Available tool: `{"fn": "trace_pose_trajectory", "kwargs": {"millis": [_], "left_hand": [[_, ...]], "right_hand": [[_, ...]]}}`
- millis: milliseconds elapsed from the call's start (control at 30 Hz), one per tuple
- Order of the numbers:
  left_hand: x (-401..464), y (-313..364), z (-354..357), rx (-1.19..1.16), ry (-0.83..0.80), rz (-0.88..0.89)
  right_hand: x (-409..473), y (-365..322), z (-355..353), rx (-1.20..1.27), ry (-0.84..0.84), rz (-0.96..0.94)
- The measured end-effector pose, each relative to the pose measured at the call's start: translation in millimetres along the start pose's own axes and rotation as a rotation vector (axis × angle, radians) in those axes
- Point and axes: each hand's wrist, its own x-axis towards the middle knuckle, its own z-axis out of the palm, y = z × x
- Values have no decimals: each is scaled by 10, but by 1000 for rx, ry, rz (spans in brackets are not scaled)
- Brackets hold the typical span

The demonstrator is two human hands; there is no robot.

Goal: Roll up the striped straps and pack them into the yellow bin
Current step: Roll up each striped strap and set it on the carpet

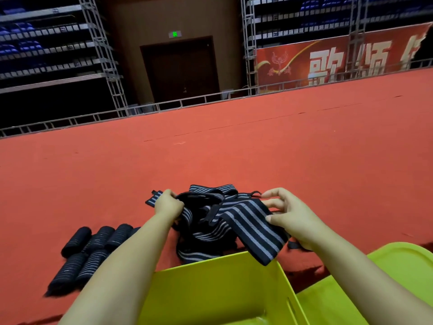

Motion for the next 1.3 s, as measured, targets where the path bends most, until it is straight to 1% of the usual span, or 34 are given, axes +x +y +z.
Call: {"fn": "trace_pose_trajectory", "kwargs": {"millis": [67, 133, 167, 200, 233, 267, 300, 333, 367, 400, 433, 467, 500, 533, 600, 700, 767, 900, 1000, 1067, 1133, 1300], "left_hand": [[38, -2, -14, -321, 33, -186], [13, 59, -19, -703, -4, -349], [10, 89, -9, -818, -5, -387], [21, 115, 6, -836, -11, -383], [4, 137, 13, -742, -7, -339], [-21, 151, 14, -532, 2, -250], [-90, 176, -1, -237, -1, -112], [-145, 186, 2, 37, -5, 84], [-219, 215, -2, 232, -41, 304], [-275, 255, 4, 349, -134, 495], [-352, 304, 20, 391, -263, 623], [-369, 308, 66, 419, -404, 688], [-403, 314, 122, 449, -504, 717], [-391, 290, 196, 453, -551, 716], [-372, 249, 323, 464, -539, 709], [-291, 159, 455, 498, -386, 708], [-213, 112, 515, 462, -294, 642], [-169, 122, 542, 406, -216, 576], [-156, 137, 467, 333, -220, 525], [-129, 105, 410, 319, -230, 525], [-100, 63, 368, 322, -216, 518], [0, 1, 255, 249, -199, 460]], "right_hand": [[-4, 34, -9, 38, 9, 8], [-10, 59, 9, 77, -5, 18], [-11, 67, 14, 98, -17, 27], [-12, 71, 12, 122, -28, 38], [-11, 73, 0, 150, -35, 52], [-11, 73, -15, 185, -39, 67], [-8, 72, -35, 228, -40, 81], [-2, 73, -53, 276, -39, 95], [7, 75, -68, 324, -34, 108], [18, 76, -79, 366, -26, 121], [30, 76, -87, 398, -17, 129], [41, 74, -92, 419, -12, 133], [48, 66, -96, 424, -11, 133], [47, 58, -99, 417, -13, 130], [23, 42, -117, 383, -27, 124], [-47, 32, -178, 327, -66, 127], [-96, 37, -235, 291, -89, 131], [-174, 74, -325, 185, -115, 152], [-220, 112, -371, 136, -101, 169], [-251, 121, -389, 118, -105, 171], [-280, 112, -390, 116, -113, 169], [-341, 106, -389, 131, -98, 178]]}}
